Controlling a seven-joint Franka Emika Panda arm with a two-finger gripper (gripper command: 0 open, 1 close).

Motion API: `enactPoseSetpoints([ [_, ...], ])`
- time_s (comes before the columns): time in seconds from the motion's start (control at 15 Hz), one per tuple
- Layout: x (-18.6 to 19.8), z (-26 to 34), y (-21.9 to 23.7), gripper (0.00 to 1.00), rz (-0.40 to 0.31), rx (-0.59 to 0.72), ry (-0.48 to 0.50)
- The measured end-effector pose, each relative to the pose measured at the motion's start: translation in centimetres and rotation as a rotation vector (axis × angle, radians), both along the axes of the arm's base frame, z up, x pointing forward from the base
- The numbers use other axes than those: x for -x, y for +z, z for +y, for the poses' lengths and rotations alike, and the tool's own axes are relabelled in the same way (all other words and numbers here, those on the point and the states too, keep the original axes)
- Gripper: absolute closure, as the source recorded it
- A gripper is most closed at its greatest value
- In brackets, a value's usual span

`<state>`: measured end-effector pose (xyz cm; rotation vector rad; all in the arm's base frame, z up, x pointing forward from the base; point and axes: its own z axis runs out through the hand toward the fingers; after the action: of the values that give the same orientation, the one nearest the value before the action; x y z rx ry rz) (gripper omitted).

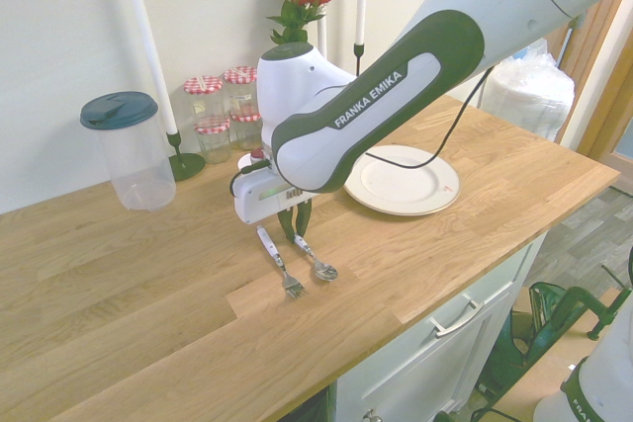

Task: Put the spoon into the plate

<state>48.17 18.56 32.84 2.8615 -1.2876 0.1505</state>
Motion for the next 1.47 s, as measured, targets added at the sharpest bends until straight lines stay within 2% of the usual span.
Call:
enactPoseSetpoints([
  [0.4, -0.3, -0.2, 0.3, 1.0, -0.006, -0.003, -0.008],
  [0.67, -2.0, -2.5, 4.6, 1.0, -0.055, -0.019, -0.052],
  [0.8, -2.6, -7.5, 7.6, 1.0, -0.071, -0.019, -0.111],
  [1.0, -3.7, -19.8, 11.4, 1.0, -0.085, -0.029, -0.211],
  [1.13, -3.8, -26.5, 12.3, 1.0, -0.083, -0.026, -0.244],
  [1.27, -4.0, -29.4, 11.1, 1.0, -0.061, -0.028, -0.245],
  [1.47, -5.0, -29.8, 7.5, 1.0, -0.019, -0.023, -0.223],
])
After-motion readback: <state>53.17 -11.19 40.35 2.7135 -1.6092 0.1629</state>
